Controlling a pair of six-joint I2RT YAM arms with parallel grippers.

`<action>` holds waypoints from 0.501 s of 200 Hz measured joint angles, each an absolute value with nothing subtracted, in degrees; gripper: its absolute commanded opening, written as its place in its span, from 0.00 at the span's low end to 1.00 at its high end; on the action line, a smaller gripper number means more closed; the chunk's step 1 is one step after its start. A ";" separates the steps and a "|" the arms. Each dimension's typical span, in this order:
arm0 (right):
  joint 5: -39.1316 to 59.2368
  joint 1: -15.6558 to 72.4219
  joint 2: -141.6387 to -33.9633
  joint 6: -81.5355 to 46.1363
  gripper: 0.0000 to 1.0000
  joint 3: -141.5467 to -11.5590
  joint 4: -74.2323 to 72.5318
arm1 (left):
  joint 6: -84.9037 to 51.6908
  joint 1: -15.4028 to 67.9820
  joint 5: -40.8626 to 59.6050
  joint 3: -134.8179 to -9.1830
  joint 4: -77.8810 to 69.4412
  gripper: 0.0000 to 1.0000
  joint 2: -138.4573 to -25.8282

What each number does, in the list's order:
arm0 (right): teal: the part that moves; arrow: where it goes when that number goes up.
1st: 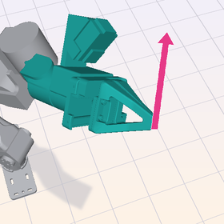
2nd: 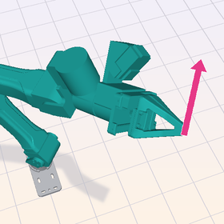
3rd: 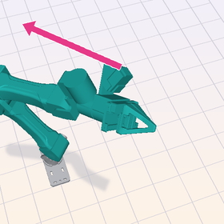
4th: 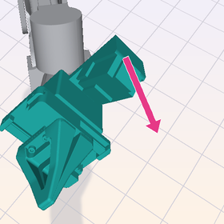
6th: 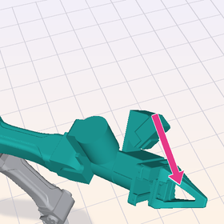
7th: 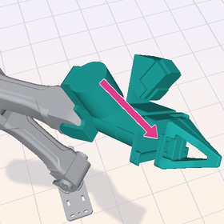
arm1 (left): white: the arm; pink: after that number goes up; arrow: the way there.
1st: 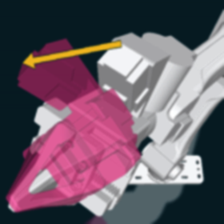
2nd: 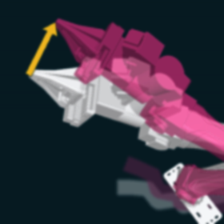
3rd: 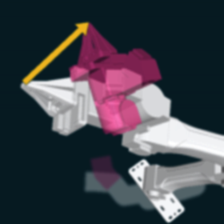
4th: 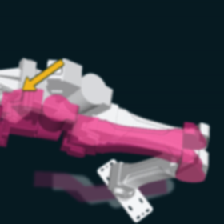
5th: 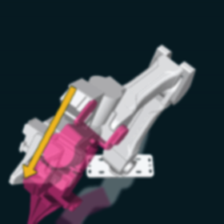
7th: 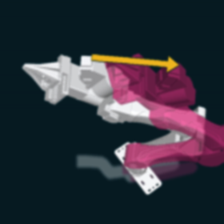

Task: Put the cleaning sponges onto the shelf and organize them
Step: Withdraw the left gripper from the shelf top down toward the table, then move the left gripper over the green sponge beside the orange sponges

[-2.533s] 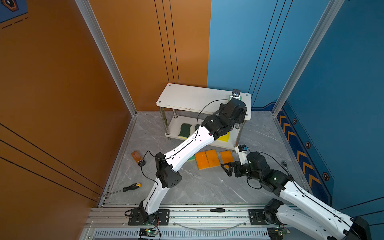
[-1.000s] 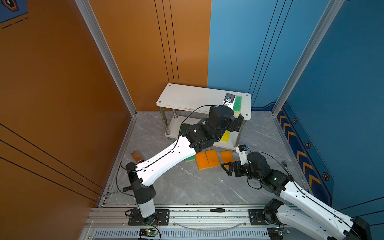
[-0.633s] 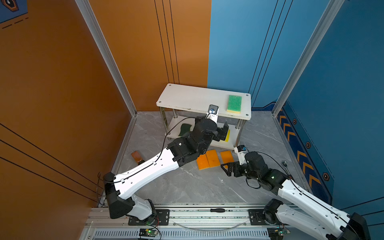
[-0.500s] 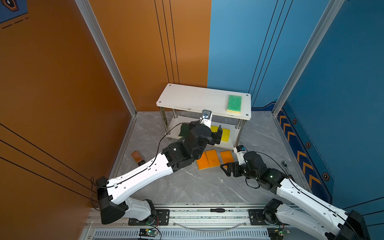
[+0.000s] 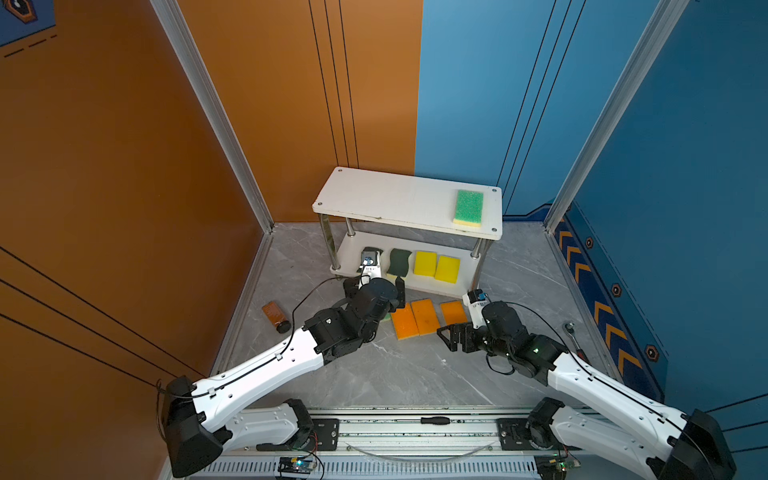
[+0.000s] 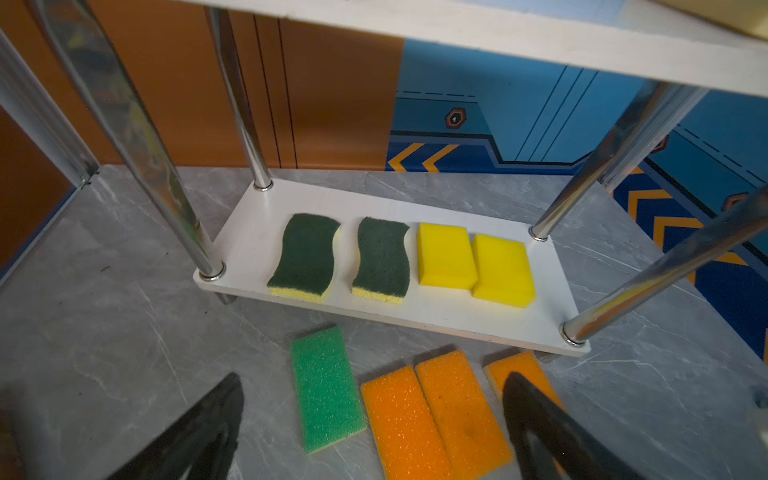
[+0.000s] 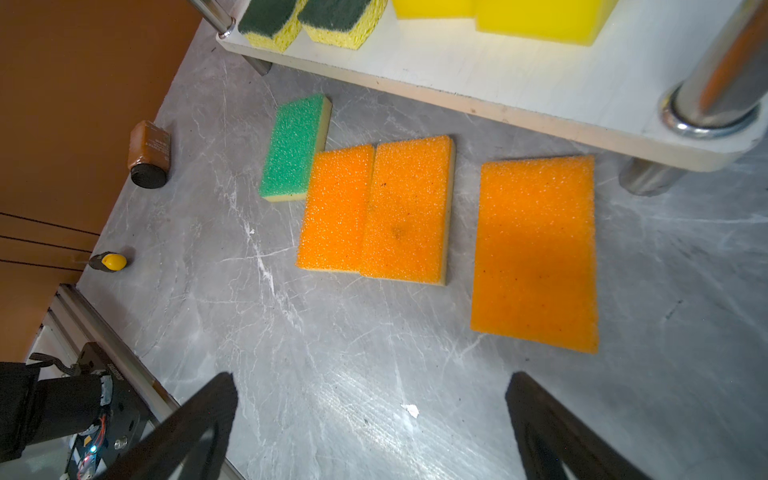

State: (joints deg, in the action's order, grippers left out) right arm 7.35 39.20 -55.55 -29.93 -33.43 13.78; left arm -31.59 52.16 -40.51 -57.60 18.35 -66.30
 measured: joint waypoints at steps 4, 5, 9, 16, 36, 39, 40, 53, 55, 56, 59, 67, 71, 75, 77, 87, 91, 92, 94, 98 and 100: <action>7.29 39.31 -55.88 -29.95 1.00 -33.50 13.76 | -32.29 51.96 -40.53 -56.86 18.61 0.98 -66.30; 7.27 39.33 -55.92 -29.95 1.00 -33.50 13.76 | -32.62 51.88 -40.51 -56.60 18.74 0.98 -66.32; 7.22 39.42 -56.25 -30.04 1.00 -33.58 13.74 | -33.41 51.64 -40.47 -55.81 19.07 0.98 -66.35; 7.20 39.44 -56.66 -30.06 1.00 -33.67 13.67 | -34.57 51.27 -40.32 -54.70 19.40 0.98 -66.46; 7.18 39.44 -57.54 -30.09 1.00 -34.02 13.32 | -37.69 50.13 -39.75 -52.29 20.32 0.97 -67.16; 7.18 39.44 -57.63 -30.09 1.00 -34.09 13.28 | -38.11 49.91 -39.59 -52.07 20.38 0.97 -67.37; 7.18 39.44 -57.63 -30.09 1.00 -34.11 13.28 | -38.20 49.87 -39.57 -52.03 20.38 0.97 -67.42; 7.18 39.44 -57.80 -30.09 1.00 -34.35 13.13 | -39.97 48.93 -38.68 -51.18 20.43 0.98 -68.47; 7.18 39.44 -57.80 -30.09 1.00 -34.35 13.02 | -40.07 48.84 -38.54 -51.07 20.43 0.98 -68.62; 7.18 39.44 -57.80 -30.09 1.00 -34.35 12.99 | -40.25 48.71 -38.46 -50.98 20.40 0.98 -68.77; 7.16 39.44 -57.80 -30.09 1.00 -34.35 12.88 | -40.51 48.47 -38.26 -50.83 20.40 0.98 -69.01; 7.16 39.44 -57.82 -30.09 1.00 -34.44 12.84 | -41.52 47.77 -37.47 -50.33 20.43 0.98 -69.76; 7.16 39.44 -57.82 -30.09 1.00 -34.46 12.84 | -41.89 47.40 -37.12 -50.06 20.40 0.98 -70.15; 7.14 39.44 -57.82 -30.09 1.00 -34.46 12.84 | -42.24 47.05 -36.67 -49.82 20.43 0.98 -70.48; 7.14 39.44 -57.82 -30.09 1.00 -34.46 12.84 | -42.48 46.85 -36.45 -49.69 20.43 0.98 -70.70; 7.03 39.44 -57.82 -30.06 1.00 -34.46 12.84 | -43.27 46.00 -35.46 -49.15 20.40 0.98 -71.50; 6.96 39.44 -57.82 -30.09 1.00 -34.46 12.84 | -43.64 45.67 -35.11 -48.97 20.43 0.98 -71.90; 6.94 39.44 -57.82 -30.06 1.00 -34.46 12.84 | -43.70 45.58 -34.98 -48.90 20.43 0.98 -72.01; 6.90 39.44 -57.82 -30.09 1.00 -34.46 12.84 | -43.86 45.47 -34.85 -48.86 20.43 0.98 -72.14; 6.76 39.44 -57.82 -30.09 1.00 -34.46 12.84 | -44.10 45.23 -34.48 -48.75 20.43 0.98 -72.55; 6.74 39.44 -57.82 -30.06 1.00 -34.46 12.84 | -44.23 45.12 -34.35 -48.75 20.47 0.98 -72.77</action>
State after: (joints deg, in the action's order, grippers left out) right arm 6.74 39.44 -57.82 -30.06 -34.46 12.84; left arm -44.23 45.12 -34.35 -48.75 20.47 -72.77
